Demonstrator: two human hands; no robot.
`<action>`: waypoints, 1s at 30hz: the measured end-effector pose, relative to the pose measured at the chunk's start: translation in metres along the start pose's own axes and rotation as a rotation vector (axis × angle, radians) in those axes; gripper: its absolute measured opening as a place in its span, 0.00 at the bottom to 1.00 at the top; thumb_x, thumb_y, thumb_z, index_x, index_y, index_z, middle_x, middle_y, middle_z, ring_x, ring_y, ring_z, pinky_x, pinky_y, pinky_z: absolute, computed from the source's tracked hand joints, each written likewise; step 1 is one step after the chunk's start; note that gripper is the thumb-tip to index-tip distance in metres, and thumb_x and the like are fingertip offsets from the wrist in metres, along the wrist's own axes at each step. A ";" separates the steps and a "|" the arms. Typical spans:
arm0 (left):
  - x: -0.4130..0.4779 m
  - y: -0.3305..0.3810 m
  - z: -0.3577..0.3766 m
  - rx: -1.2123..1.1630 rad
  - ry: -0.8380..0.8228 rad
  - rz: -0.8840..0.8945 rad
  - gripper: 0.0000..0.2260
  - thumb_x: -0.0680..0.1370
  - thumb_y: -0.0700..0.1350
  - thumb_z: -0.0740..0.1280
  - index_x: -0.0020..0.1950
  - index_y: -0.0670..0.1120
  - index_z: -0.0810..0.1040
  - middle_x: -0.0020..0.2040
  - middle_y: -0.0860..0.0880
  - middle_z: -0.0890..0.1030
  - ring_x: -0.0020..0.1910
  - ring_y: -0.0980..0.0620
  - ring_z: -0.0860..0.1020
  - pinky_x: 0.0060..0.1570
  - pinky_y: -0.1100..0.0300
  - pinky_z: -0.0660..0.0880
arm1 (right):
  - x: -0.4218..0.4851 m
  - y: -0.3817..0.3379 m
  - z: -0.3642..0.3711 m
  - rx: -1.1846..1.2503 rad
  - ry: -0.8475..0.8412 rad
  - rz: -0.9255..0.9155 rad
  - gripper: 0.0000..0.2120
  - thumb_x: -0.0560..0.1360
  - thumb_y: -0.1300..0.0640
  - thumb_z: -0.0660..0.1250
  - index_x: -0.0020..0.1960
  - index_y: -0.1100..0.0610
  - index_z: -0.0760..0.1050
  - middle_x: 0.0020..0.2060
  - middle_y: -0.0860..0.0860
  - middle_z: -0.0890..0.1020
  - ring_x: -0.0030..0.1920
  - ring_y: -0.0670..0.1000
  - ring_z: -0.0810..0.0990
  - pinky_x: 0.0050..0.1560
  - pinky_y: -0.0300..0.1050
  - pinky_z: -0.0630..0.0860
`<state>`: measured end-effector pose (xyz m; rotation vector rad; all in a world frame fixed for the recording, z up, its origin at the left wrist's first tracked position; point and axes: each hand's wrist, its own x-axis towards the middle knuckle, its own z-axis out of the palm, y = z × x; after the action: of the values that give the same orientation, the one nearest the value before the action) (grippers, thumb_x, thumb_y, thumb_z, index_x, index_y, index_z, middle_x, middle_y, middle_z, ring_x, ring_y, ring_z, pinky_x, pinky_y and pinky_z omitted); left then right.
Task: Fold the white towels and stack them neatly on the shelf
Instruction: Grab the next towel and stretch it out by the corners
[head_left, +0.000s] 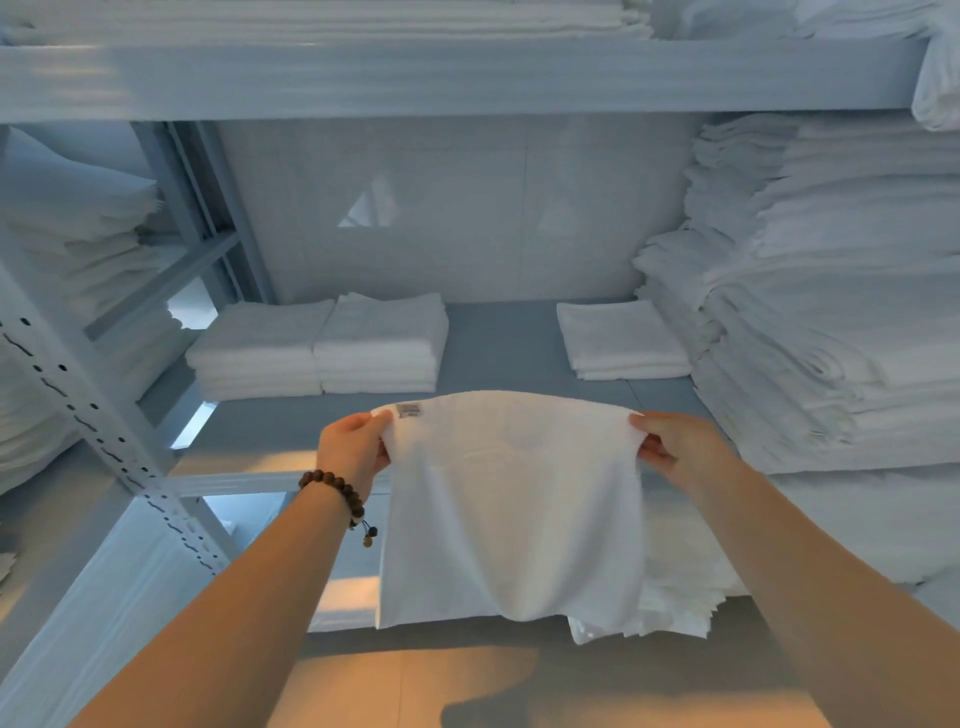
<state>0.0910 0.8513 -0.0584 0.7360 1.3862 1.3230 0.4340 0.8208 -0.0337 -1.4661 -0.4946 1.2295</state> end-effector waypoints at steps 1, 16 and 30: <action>-0.005 -0.002 0.009 0.010 -0.024 0.012 0.03 0.77 0.39 0.67 0.45 0.40 0.78 0.48 0.40 0.82 0.45 0.45 0.82 0.39 0.56 0.78 | -0.005 0.003 0.009 0.024 -0.016 -0.004 0.07 0.74 0.70 0.64 0.40 0.62 0.74 0.30 0.55 0.81 0.29 0.49 0.80 0.32 0.41 0.80; -0.073 -0.016 0.097 0.365 -0.211 0.350 0.06 0.73 0.42 0.72 0.37 0.45 0.78 0.38 0.47 0.83 0.35 0.55 0.80 0.33 0.69 0.73 | -0.061 0.026 0.098 -0.135 -0.131 -0.164 0.05 0.71 0.69 0.69 0.40 0.61 0.79 0.40 0.60 0.81 0.40 0.55 0.81 0.49 0.47 0.80; -0.070 -0.021 0.086 0.772 -0.340 0.510 0.07 0.72 0.45 0.72 0.43 0.50 0.74 0.39 0.51 0.80 0.37 0.55 0.78 0.33 0.71 0.72 | -0.070 0.019 0.085 -0.093 -0.232 0.118 0.12 0.77 0.63 0.56 0.47 0.68 0.76 0.38 0.62 0.82 0.35 0.58 0.81 0.43 0.49 0.81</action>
<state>0.1954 0.8093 -0.0477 1.8390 1.4687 0.9236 0.3281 0.7966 -0.0095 -1.4538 -0.6350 1.4982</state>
